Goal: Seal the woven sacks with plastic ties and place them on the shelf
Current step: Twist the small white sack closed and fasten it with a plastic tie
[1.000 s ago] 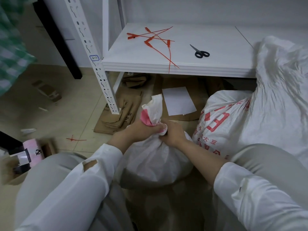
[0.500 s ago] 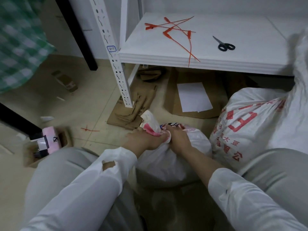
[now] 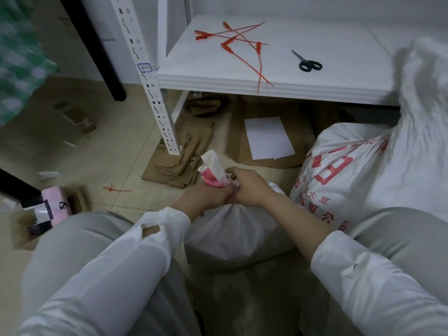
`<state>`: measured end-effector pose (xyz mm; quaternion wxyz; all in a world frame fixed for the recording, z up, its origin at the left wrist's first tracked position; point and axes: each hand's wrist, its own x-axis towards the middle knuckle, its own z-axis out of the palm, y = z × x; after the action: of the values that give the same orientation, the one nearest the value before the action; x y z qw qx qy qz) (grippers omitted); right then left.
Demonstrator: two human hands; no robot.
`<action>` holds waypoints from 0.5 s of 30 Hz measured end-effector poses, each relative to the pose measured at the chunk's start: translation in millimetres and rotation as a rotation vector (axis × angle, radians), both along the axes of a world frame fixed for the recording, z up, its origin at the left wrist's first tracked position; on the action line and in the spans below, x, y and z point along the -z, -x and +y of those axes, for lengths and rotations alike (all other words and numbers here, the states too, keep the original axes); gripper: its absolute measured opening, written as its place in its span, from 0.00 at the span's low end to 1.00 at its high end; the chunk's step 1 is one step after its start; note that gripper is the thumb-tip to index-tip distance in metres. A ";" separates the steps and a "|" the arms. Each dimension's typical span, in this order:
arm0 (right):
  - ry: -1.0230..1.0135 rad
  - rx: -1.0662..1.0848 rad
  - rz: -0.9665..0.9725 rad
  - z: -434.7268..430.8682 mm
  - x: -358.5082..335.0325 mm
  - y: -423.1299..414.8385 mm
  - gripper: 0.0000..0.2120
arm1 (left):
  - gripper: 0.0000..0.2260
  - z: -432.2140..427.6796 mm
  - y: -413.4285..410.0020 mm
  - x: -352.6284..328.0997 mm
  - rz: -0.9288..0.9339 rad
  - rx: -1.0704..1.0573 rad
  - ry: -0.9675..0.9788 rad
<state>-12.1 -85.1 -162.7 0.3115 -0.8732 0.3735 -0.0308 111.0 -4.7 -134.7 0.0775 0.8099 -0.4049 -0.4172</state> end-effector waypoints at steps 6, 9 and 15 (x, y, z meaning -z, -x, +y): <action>0.118 -0.097 0.051 6.8 -16.6 0.9 0.14 | 0.38 3.9 -1.1 -13.5 -0.122 0.109 0.052; 0.148 -0.069 0.064 12.8 -10.5 -0.4 0.13 | 0.46 -3.7 -14.5 6.7 -0.279 0.255 0.002; 0.193 -0.033 0.094 10.5 -0.4 -9.3 0.08 | 0.34 4.4 -0.2 -45.8 -0.555 0.393 -0.002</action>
<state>-2.8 -74.6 -162.3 0.2083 -0.9056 0.3688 -0.0206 111.2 -0.4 -88.8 -0.1183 0.7992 -0.5584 -0.1884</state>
